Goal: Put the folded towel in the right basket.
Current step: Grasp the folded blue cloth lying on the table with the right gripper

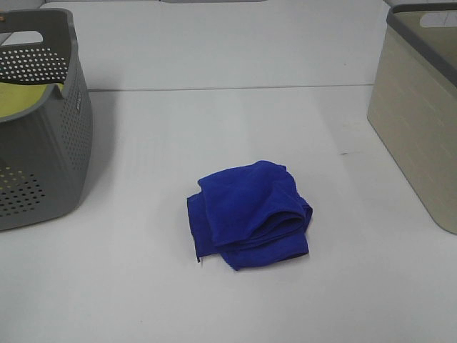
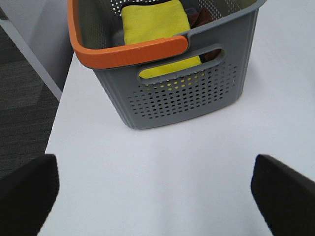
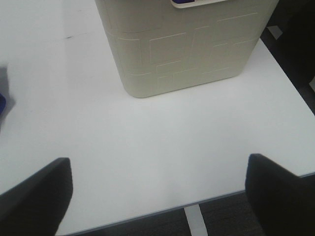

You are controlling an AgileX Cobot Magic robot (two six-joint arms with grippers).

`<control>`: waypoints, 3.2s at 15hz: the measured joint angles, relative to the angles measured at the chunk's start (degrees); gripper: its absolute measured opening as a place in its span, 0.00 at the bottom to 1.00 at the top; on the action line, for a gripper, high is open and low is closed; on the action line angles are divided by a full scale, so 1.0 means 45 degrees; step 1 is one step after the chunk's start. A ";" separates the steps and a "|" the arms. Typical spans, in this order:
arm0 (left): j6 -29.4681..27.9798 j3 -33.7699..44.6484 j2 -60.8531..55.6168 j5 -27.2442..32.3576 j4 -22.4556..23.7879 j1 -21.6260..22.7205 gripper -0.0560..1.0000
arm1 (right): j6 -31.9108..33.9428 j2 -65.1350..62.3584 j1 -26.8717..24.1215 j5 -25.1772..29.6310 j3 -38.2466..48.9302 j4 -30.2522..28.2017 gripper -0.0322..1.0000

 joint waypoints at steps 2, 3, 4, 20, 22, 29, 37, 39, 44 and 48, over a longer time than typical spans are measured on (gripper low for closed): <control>0.0000 0.0000 0.0000 0.0000 0.0000 0.0000 0.99 | 0.0000 0.0000 0.0000 0.0000 0.0000 0.0000 0.92; 0.0000 0.0000 0.0000 0.0000 0.0000 0.0000 0.99 | 0.0000 0.0000 0.0000 0.0000 0.0000 0.0038 0.92; 0.0000 0.0000 0.0000 0.0000 0.0000 0.0000 0.99 | 0.0000 0.0000 0.0000 0.0000 0.0000 0.0140 0.92; 0.0000 0.0000 0.0000 0.0000 0.0000 0.0000 0.99 | -0.1846 0.7105 0.0000 -0.2317 -0.5590 0.3871 0.91; 0.0000 0.0000 0.0000 0.0000 0.0000 0.0000 0.99 | -0.3463 0.9435 0.0000 -0.2381 -0.6761 0.5781 0.91; 0.0000 0.0000 0.0000 0.0000 0.0000 0.0000 0.99 | -0.7398 1.6858 0.0471 -0.2152 -0.9104 1.2147 0.90; 0.0000 0.0000 0.0000 0.0000 0.0000 0.0000 0.99 | -0.7041 2.2676 0.3196 -0.3565 -0.9104 1.1026 0.90; 0.0000 0.0000 0.0000 0.0000 0.0000 0.0000 0.99 | -0.7028 2.4001 0.3196 -0.3718 -0.9104 1.0823 0.89; 0.0000 0.0000 0.0000 0.0000 0.0000 0.0000 0.99 | -0.6952 2.5961 0.3196 -0.3998 -0.9104 1.0759 0.89; 0.0000 0.0000 0.0000 0.0000 0.0000 0.0000 0.99 | -0.6914 2.6458 0.3196 -0.4049 -0.9116 1.1345 0.89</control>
